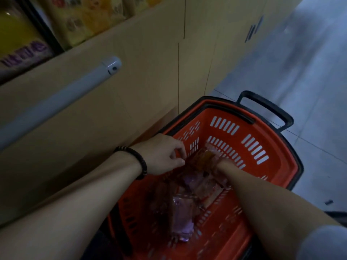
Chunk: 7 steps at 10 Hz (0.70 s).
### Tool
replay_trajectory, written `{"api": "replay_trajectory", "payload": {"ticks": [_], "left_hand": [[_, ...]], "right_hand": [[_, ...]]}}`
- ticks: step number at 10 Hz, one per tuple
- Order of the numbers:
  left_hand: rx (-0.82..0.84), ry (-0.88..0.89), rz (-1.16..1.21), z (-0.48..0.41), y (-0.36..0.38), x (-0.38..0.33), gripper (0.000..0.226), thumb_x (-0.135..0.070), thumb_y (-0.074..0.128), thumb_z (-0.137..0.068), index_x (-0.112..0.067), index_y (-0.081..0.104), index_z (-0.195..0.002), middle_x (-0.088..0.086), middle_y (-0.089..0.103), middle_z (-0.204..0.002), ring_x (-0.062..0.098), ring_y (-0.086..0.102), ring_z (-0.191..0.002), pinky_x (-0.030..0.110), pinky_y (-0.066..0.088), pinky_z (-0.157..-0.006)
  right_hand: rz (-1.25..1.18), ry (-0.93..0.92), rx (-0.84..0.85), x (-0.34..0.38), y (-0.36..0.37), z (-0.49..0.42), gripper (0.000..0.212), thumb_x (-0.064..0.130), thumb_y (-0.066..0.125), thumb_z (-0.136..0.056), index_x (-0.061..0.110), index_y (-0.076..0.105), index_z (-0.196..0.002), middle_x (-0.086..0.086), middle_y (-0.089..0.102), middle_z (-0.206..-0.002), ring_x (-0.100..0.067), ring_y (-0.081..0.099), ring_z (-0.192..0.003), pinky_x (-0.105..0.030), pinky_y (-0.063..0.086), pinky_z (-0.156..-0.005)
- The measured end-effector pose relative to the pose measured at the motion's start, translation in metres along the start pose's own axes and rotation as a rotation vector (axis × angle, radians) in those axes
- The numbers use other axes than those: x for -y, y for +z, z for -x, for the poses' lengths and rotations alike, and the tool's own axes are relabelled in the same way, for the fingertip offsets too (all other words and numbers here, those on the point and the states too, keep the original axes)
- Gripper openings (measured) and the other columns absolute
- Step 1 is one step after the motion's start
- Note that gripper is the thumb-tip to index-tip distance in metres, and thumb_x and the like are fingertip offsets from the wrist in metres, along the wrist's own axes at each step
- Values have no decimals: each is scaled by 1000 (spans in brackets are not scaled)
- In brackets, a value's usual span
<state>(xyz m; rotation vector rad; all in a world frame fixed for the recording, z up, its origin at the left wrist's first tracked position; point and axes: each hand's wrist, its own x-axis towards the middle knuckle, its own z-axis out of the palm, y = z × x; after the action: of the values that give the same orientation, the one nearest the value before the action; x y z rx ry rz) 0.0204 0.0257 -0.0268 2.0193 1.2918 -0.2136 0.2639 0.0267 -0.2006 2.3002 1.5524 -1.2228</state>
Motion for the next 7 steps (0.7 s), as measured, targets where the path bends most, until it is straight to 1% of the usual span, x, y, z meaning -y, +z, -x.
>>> {"api": "replay_trajectory", "payload": {"ticks": [1,2,3,4,5,6,7], "left_hand": [[15,-7,-11,0,0,3,15,-42,66,-99,-35,71,-111,-14,71,-92,3,65,-86,28,54,-79],[18,-7,-32,2,-2,3,17,-42,67,-99,-33,72,-111,-13,70,-91,5,65,-87,25,51,-76],[18,0,-53,4,-3,2,17,-43,68,-97,-33,73,-111,-14,69,-89,5,65,-85,25,49,-75],[10,-16,-59,7,-3,3,22,-45,69,-96,-33,72,-114,-12,68,-95,9,66,-92,27,51,-81],[38,-47,-104,11,-5,3,33,-47,72,-94,-31,67,-123,-10,67,-101,12,64,-98,26,48,-80],[61,-57,-134,14,-7,-1,54,-52,75,-90,-29,58,-136,-4,65,-121,17,62,-112,28,49,-86],[46,-38,-83,18,-6,-9,95,-58,82,-80,-23,36,-156,0,47,-155,20,49,-138,30,43,-109]], "right_hand": [[-95,109,121,4,-9,1,34,11,47,-108,-4,59,-136,-22,58,-144,-38,55,-136,-36,49,-105],[-105,245,341,-25,-18,-39,17,13,51,-106,1,62,-109,-15,64,-125,-35,63,-122,-37,64,-76],[-12,176,431,-39,-30,-40,42,-1,66,-97,-1,54,-137,-23,65,-132,-40,70,-114,-50,60,-95],[-4,69,464,-10,-60,7,46,-7,71,-92,7,60,-135,-20,70,-124,-38,73,-107,-47,63,-87],[-279,-103,538,11,-102,33,34,-14,64,-93,6,67,-121,-18,75,-106,-31,76,-92,-39,66,-77],[-428,-304,741,36,-132,59,31,-9,61,-97,4,63,-125,-16,73,-109,-28,74,-94,-36,62,-81],[-430,-520,913,53,-134,67,31,-7,64,-94,6,63,-123,-26,62,-110,-40,63,-94,-58,57,-87]]}}
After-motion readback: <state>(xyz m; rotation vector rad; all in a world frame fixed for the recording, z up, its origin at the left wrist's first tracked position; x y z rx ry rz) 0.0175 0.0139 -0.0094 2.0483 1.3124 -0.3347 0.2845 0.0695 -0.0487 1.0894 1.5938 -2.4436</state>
